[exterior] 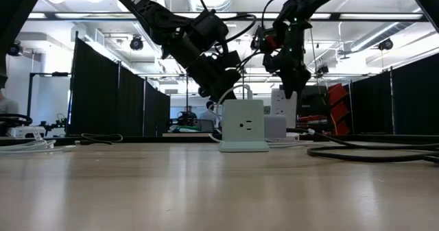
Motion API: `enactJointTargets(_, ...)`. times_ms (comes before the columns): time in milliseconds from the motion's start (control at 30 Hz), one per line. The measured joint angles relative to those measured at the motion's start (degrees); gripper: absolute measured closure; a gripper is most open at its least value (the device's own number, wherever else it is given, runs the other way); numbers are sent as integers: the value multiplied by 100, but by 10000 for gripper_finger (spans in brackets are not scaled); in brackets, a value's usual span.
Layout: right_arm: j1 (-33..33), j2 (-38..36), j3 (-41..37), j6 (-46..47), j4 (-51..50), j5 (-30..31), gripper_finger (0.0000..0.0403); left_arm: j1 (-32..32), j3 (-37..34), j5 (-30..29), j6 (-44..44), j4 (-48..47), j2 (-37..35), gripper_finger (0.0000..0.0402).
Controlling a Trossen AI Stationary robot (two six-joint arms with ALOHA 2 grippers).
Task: Insert USB
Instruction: Insert the violet USB cable into the top white outlet
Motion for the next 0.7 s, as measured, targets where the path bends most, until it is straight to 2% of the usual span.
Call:
enactJointTargets(233, 13, -4, 0, 95, -12, -914, 83, -68, -2, -4, -85, 252, -3, 387)
enactJointTargets(500, -103, -113, 0, -72, -155, -876, 96, -71, -2, -8, -259, 322, -9, 387)
enactJointTargets(700, -114, -450, 0, -769, -778, -787, 105, -71, -2, -11, -338, 307, -9, 387)
